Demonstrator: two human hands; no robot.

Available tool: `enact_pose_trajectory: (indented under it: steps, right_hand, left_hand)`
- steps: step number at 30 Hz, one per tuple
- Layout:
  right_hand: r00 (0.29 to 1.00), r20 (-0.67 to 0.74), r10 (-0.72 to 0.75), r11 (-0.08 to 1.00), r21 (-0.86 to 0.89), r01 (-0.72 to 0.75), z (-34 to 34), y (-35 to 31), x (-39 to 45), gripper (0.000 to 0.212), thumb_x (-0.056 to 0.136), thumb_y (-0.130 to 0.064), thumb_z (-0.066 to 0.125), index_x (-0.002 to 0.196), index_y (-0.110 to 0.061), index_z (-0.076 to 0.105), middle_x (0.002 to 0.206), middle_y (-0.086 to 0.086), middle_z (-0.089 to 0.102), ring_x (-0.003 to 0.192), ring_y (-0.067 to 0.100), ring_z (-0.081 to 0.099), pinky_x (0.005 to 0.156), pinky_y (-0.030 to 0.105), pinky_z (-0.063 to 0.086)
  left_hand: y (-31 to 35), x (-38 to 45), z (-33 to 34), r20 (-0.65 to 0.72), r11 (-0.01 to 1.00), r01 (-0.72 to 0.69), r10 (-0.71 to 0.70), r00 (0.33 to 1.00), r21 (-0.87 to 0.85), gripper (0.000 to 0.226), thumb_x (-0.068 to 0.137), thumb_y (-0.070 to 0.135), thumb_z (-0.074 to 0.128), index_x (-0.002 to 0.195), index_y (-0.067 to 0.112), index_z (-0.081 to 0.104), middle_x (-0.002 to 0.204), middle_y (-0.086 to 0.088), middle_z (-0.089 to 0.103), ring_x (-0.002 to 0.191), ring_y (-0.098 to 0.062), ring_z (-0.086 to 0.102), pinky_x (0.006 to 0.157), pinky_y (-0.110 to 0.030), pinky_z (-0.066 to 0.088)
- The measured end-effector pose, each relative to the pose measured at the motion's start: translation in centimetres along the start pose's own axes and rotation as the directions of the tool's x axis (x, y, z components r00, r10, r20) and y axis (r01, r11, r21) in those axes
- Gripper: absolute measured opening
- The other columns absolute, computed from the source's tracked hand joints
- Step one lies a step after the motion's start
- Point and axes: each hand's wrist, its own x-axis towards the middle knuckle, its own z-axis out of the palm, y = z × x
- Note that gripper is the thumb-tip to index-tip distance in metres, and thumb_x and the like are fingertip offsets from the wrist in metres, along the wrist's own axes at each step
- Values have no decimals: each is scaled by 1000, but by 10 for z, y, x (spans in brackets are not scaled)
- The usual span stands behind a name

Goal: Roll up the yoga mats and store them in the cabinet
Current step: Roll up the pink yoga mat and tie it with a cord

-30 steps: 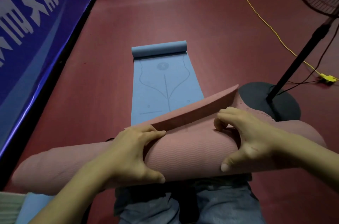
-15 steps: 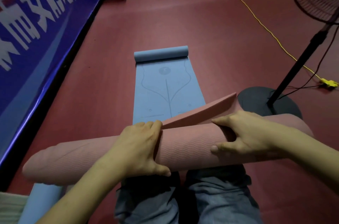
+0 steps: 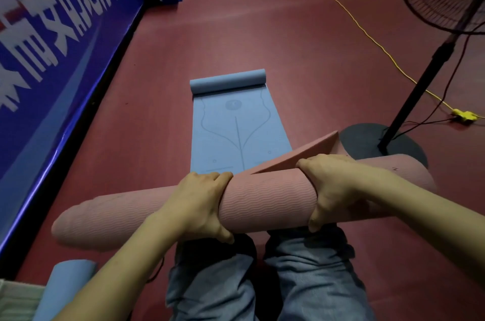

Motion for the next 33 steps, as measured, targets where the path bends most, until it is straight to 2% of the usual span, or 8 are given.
enact_pose_trajectory:
  steps: [4,9,13,17,21,27,30,33]
  right_hand:
    - [997,70,-9,999,36,7,-3,-4,-12,100,33,-74,87,115,-29,52,109,-7,60,96,19,62,75,31,51]
    - [977,208,-42,985,170,7,-4,-4,-22,95,27,-70,90,109,-34,58,104,-16,63,95,11,64,85,35,59]
    - [932,341,-123,960,278,25,5,1,-28,85,39,-56,97,112,-34,58,103,-20,65,99,6,62,91,27,54]
    - [978,145,-151,961,253,111,13,10,-32,103,37,-69,92,127,-38,51,119,-23,52,110,2,52,97,24,46]
    - [959,-187,-213,884,382,271,16,18,-24,90,31,-63,98,98,-39,44,105,-22,42,103,4,45,78,20,40]
    - [948,-227,-224,890,350,294,15,15,-29,80,42,-63,97,97,-30,48,100,-22,42,99,2,42,79,20,41]
    - [971,-215,-107,920,348,178,10,21,-33,76,48,-79,83,107,-38,58,107,-18,50,101,1,49,82,24,42]
    - [983,-175,-49,968,235,90,2,24,-32,93,55,-96,52,127,-38,64,117,-9,63,111,13,58,94,31,47]
  left_hand:
    - [6,-10,-10,23,1000,-7,7,1000,-31,86,36,81,72,105,36,48,96,13,64,82,-16,61,73,-36,49]
    - [13,-20,-25,140,992,-19,36,989,-122,87,32,80,79,103,36,56,92,16,65,82,-8,62,74,-30,53]
    - [19,-23,-28,270,987,-27,69,960,-155,93,30,84,82,104,32,60,94,15,66,87,-11,63,80,-33,54]
    - [19,-15,-26,309,990,-6,51,950,-144,93,30,86,82,101,30,60,93,13,65,86,-14,62,78,-32,52]
    - [1,0,-22,341,957,46,57,938,-286,103,26,84,84,117,40,64,101,23,69,94,-4,65,89,-33,55]
    - [-10,2,-15,246,931,6,90,965,-364,140,28,79,88,151,52,28,138,35,47,129,4,45,111,-28,37]
    - [-19,-2,-11,116,857,21,45,992,-514,121,27,72,93,135,51,44,128,37,51,123,9,49,108,-29,43]
    - [-27,-5,-9,-6,831,0,-4,1000,-556,92,36,76,92,116,41,62,116,28,64,112,4,61,98,-35,52]
